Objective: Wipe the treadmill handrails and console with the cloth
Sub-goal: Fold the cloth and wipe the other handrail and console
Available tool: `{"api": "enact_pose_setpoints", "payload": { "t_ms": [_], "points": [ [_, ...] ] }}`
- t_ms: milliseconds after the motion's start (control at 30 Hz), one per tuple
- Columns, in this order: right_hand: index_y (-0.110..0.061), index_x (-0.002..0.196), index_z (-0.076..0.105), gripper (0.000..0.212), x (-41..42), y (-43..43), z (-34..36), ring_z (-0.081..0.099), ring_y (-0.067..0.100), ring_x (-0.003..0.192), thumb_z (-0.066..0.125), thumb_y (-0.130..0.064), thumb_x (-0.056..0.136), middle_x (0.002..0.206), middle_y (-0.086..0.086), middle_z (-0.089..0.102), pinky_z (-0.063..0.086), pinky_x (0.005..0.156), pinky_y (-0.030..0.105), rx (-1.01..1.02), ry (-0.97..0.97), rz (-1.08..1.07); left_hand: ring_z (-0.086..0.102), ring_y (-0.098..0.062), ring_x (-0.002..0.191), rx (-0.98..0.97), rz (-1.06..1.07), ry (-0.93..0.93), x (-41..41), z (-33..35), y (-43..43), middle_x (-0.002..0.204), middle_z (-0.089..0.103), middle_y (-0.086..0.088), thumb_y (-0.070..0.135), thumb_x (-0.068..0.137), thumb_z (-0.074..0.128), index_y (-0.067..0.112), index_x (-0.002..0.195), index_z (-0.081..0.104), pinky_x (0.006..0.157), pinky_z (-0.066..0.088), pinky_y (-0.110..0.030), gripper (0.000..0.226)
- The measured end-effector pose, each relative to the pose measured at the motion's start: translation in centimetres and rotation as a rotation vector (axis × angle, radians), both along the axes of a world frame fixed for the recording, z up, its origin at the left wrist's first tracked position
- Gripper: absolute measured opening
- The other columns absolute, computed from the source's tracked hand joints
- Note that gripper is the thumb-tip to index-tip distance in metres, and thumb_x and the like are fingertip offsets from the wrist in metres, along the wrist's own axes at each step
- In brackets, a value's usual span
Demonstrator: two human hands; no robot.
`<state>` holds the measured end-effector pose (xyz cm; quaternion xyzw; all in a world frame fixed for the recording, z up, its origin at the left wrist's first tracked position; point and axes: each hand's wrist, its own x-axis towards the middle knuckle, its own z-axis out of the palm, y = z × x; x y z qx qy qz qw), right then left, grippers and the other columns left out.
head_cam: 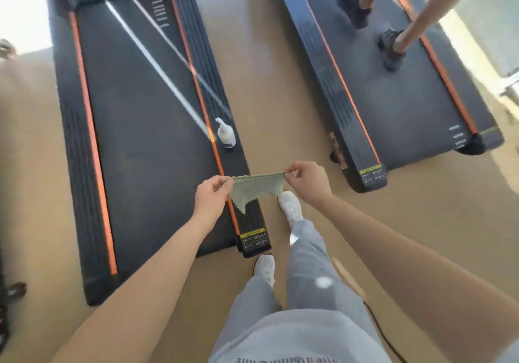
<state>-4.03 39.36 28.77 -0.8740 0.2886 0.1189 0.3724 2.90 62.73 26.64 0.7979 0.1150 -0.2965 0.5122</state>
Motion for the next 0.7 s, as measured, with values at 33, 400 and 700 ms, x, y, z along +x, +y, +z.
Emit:
{"api": "enact_pose_setpoints", "payload": {
  "t_ms": [33,400,700],
  "points": [
    [-0.023,0.093,0.076,0.012,2.2,-0.1,-0.6,0.058,0.011,0.066,0.065,-0.026,0.090,0.067,-0.014,0.057,0.038,0.056,0.023,0.007,0.005,0.031,0.065,-0.017,0.086,0.013,0.053,0.001,1.3,-0.5,0.0,0.091,0.073,0.003,0.026,0.099,0.064,0.026,0.094,0.074,0.083,0.059,-0.037,0.012],
    [-0.015,0.079,0.070,0.016,27.6,-1.4,-10.6,0.068,0.027,0.071,0.055,-0.021,0.081,0.069,0.005,0.070,0.055,0.068,0.032,0.036,0.120,0.326,0.065,-0.012,0.066,0.055,0.593,0.108,17.7,-9.3,-2.8,0.075,0.072,-0.004,0.018,0.097,0.065,0.008,0.101,0.075,0.071,0.060,-0.028,0.015],
    [-0.024,0.071,0.066,0.014,42.8,-0.4,-21.6,0.074,0.026,0.074,0.058,-0.014,0.078,0.078,0.005,0.073,0.064,0.071,0.044,0.162,0.184,0.249,0.060,-0.016,0.079,-0.100,0.851,0.259,28.5,-18.9,-4.8,0.083,0.069,0.000,0.008,0.098,0.059,0.013,0.104,0.069,0.078,0.056,-0.027,0.013]
  ]
}}
